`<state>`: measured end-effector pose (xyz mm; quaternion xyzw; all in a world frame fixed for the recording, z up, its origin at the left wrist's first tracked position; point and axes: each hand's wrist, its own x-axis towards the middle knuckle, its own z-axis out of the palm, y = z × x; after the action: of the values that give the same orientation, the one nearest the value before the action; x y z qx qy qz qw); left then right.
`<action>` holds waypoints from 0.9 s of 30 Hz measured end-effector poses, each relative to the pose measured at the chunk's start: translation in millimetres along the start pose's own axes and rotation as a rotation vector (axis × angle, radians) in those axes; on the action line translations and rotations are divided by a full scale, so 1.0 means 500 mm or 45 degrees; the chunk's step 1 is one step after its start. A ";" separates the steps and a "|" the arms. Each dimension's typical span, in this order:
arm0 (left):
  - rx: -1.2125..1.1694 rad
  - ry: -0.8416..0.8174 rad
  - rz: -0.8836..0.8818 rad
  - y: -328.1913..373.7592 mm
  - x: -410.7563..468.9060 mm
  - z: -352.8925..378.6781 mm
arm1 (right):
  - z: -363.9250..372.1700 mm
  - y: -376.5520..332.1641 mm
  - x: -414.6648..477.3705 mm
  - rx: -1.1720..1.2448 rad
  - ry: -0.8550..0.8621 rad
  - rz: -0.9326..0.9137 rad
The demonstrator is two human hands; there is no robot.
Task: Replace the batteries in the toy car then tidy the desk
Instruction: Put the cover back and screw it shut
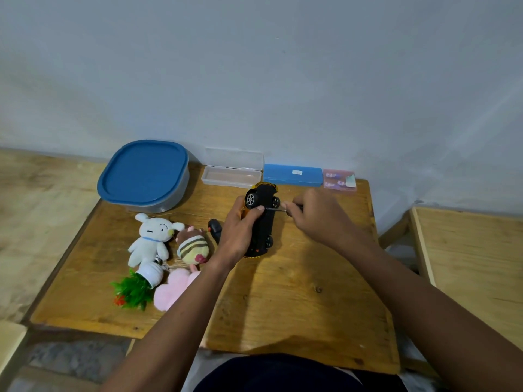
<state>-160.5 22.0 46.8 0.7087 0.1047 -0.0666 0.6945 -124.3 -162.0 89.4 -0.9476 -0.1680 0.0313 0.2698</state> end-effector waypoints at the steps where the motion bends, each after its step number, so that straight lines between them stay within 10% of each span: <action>1: 0.015 -0.017 -0.008 -0.002 0.002 0.000 | 0.003 0.006 -0.003 0.044 -0.022 0.022; 13: -0.691 -0.259 -0.644 -0.060 0.021 0.013 | 0.125 0.082 -0.070 0.858 0.020 0.555; 27: 0.829 0.140 -0.263 -0.106 0.089 0.124 | 0.198 0.157 -0.084 1.066 0.063 1.051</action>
<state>-126.8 -36.9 -16.8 0.8814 0.1863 -0.1281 0.4148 -155.0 -188.9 -37.4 -0.7477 0.2479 0.1755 0.5905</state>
